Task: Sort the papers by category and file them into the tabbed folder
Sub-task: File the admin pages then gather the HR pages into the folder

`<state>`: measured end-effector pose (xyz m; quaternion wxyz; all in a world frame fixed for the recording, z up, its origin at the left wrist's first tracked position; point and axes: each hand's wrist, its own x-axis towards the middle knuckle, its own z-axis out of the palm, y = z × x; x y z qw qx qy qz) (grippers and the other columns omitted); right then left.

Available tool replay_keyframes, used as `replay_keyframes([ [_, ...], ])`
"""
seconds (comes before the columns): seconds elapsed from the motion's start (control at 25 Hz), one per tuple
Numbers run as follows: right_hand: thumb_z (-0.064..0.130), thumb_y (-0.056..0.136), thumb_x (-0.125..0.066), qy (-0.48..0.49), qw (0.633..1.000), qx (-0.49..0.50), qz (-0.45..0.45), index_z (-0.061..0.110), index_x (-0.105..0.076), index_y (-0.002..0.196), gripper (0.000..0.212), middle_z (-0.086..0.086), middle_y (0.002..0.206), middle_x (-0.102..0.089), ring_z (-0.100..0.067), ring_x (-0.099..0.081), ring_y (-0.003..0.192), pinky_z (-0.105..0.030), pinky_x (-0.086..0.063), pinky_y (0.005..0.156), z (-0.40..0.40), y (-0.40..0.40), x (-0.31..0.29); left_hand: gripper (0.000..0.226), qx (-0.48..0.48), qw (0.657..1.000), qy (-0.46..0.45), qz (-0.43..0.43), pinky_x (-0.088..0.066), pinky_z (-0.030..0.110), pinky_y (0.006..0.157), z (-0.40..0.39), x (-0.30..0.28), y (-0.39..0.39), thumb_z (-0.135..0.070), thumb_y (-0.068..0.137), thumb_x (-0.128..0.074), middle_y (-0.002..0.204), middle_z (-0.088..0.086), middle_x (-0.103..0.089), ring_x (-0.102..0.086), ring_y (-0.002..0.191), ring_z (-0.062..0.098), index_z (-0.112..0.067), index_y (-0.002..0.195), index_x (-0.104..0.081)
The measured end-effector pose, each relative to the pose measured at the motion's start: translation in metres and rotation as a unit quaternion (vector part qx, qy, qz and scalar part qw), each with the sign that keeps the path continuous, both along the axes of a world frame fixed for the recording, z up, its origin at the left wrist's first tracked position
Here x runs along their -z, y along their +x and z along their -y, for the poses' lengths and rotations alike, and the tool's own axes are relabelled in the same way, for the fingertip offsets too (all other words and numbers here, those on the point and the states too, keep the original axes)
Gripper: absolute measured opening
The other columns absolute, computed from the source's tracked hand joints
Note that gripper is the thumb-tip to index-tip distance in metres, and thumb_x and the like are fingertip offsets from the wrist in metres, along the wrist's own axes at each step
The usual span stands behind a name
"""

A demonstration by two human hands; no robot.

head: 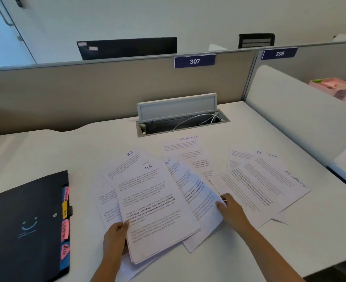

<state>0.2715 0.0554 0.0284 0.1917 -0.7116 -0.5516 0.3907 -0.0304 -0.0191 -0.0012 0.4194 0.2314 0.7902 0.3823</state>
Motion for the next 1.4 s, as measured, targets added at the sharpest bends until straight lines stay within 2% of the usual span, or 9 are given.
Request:
replay_keyframes([
  [0.12,0.008,0.090,-0.046,0.011,0.999,0.000,-0.045,0.010,-0.042,0.119,0.029,-0.010,0.114,-0.053,-0.024,-0.056,0.100,-0.038,-0.055,0.081,-0.001,0.010,-0.006,0.017,-0.019,0.999,0.005,0.039,-0.055,0.033,0.059,0.001,-0.005,0.003,-0.021,0.091,-0.052,0.086,0.016,-0.069,-0.067,0.075,0.030,-0.005,0.095,-0.058],
  [0.24,0.004,0.090,-0.044,0.056,0.997,-0.002,-0.045,0.013,-0.044,0.127,0.039,-0.011,0.123,-0.054,-0.023,-0.056,0.103,-0.044,-0.053,0.086,-0.004,0.014,-0.017,0.014,-0.027,0.998,0.005,0.057,-0.055,0.033,0.058,0.001,-0.008,0.005,-0.015,0.092,-0.051,0.087,0.018,-0.069,-0.067,0.075,0.032,-0.004,0.098,-0.057],
  [0.4,0.006,0.093,-0.040,0.118,0.993,0.006,0.016,0.022,-0.043,0.131,0.041,-0.011,0.127,-0.054,-0.020,-0.054,0.086,-0.034,-0.048,0.077,-0.009,0.021,-0.039,0.014,-0.025,0.999,0.014,0.046,-0.056,0.035,0.061,0.004,-0.006,0.005,-0.015,0.092,-0.049,0.087,0.016,-0.069,-0.067,0.075,0.030,-0.006,0.099,-0.057],
  [0.48,0.007,0.094,-0.040,0.169,0.985,0.023,0.020,0.020,-0.043,0.131,0.040,-0.009,0.126,-0.055,-0.022,-0.055,0.087,-0.033,-0.048,0.076,-0.007,0.022,-0.050,0.014,-0.022,0.999,0.014,0.041,-0.056,0.034,0.061,0.005,-0.005,0.005,-0.016,0.092,-0.049,0.088,0.015,-0.069,-0.068,0.075,0.030,-0.007,0.099,-0.057],
  [0.64,0.011,0.094,-0.043,0.238,0.965,0.093,-0.054,0.014,-0.042,0.131,0.037,0.001,0.112,-0.051,-0.022,-0.054,0.088,-0.020,-0.048,0.062,-0.004,0.018,-0.066,0.013,-0.025,0.998,0.018,0.045,-0.056,0.035,0.060,0.005,-0.003,0.004,-0.016,0.092,-0.050,0.088,0.014,-0.069,-0.068,0.075,0.029,-0.007,0.098,-0.057],
  [0.76,0.006,0.091,-0.046,0.181,0.949,0.171,-0.194,0.013,-0.042,0.131,0.041,-0.003,0.112,-0.052,-0.028,-0.056,0.096,-0.034,-0.054,0.072,-0.005,0.013,-0.065,0.013,-0.035,0.998,0.013,0.046,-0.058,0.041,0.067,0.004,-0.002,0.004,-0.016,0.092,-0.050,0.086,0.013,-0.069,-0.068,0.075,0.030,-0.007,0.097,-0.057],
  [0.88,-0.004,0.088,-0.047,0.090,0.943,0.182,-0.262,0.005,-0.041,0.131,0.045,-0.008,0.109,-0.049,-0.028,-0.053,0.094,-0.036,-0.050,0.074,0.008,0.001,-0.053,0.011,-0.035,0.998,0.011,0.044,-0.058,0.044,0.070,0.005,-0.002,0.003,-0.017,0.091,-0.051,0.086,0.013,-0.069,-0.068,0.074,0.030,-0.008,0.094,-0.057],
  [1.2,0.012,0.085,-0.060,-0.092,0.978,0.048,-0.180,0.017,-0.037,0.128,0.048,-0.005,0.097,-0.056,-0.019,-0.060,0.084,-0.024,-0.054,0.057,0.052,-0.042,-0.006,0.012,-0.024,0.999,0.008,0.039,-0.058,0.038,0.060,0.003,-0.004,0.003,-0.016,0.091,-0.052,0.089,0.015,-0.069,-0.068,0.074,0.030,-0.006,0.096,-0.057],
  [1.4,0.046,0.081,-0.060,-0.101,0.992,-0.036,-0.065,0.028,-0.032,0.119,0.051,-0.001,0.106,-0.059,-0.019,-0.063,0.088,-0.027,-0.055,0.069,0.056,-0.051,-0.005,0.013,-0.019,0.999,0.014,0.045,-0.059,0.040,0.062,0.004,-0.004,0.002,-0.018,0.091,-0.052,0.086,0.015,-0.070,-0.070,0.074,0.031,-0.007,0.095,-0.058],
])
